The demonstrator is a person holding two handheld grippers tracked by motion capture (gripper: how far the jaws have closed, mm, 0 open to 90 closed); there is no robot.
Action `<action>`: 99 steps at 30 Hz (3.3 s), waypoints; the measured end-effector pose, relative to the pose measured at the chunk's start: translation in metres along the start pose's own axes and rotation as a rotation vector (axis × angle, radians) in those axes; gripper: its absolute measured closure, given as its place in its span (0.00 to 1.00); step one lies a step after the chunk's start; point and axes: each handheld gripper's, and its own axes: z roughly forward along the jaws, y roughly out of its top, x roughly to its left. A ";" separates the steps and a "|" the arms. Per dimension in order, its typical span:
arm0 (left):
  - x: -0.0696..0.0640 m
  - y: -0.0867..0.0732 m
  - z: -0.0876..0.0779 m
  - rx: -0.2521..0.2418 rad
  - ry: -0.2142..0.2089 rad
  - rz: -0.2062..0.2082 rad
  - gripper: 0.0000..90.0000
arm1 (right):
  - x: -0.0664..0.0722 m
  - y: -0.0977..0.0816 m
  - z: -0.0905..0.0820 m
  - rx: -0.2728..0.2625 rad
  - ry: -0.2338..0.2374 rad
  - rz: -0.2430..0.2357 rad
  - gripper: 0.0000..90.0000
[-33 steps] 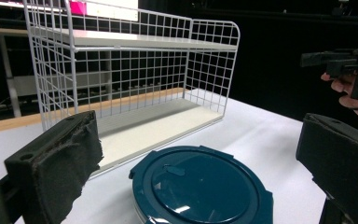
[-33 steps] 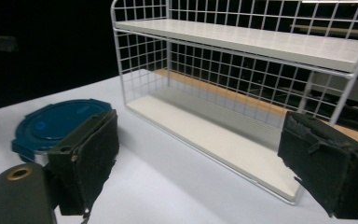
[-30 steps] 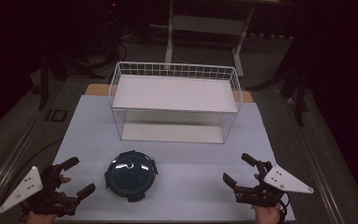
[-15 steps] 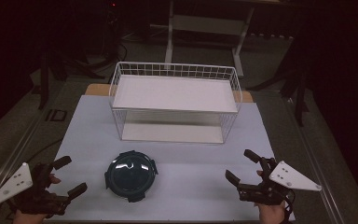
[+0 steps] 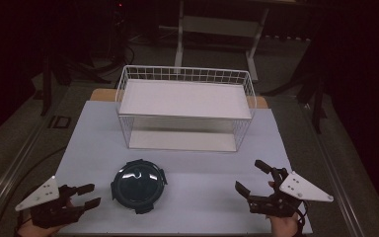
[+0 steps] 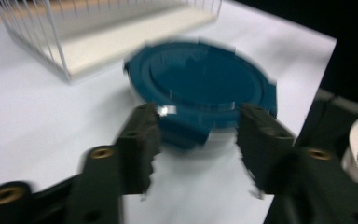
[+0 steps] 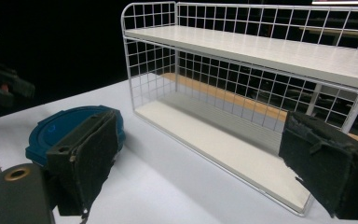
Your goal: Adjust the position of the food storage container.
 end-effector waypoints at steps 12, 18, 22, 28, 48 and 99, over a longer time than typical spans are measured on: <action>0.013 -0.004 0.034 0.158 0.001 -0.022 1.00 | -0.001 -0.006 0.000 0.014 0.006 0.010 0.12; 0.012 -0.003 0.042 0.168 -0.010 -0.025 1.00 | -0.002 -0.007 0.002 0.020 0.012 0.008 0.13; 0.014 0.001 0.044 0.153 0.003 -0.025 1.00 | -0.001 -0.008 0.002 0.024 0.014 0.008 0.13; 0.014 0.008 0.046 0.155 0.001 -0.026 1.00 | -0.002 -0.009 0.002 0.027 0.019 0.012 0.13; 0.009 0.019 0.069 0.232 0.034 -0.013 1.00 | -0.001 -0.008 0.004 0.028 0.034 0.015 0.13; -0.004 0.065 0.133 0.256 -0.027 0.028 1.00 | -0.002 -0.008 0.006 0.036 0.042 0.024 0.13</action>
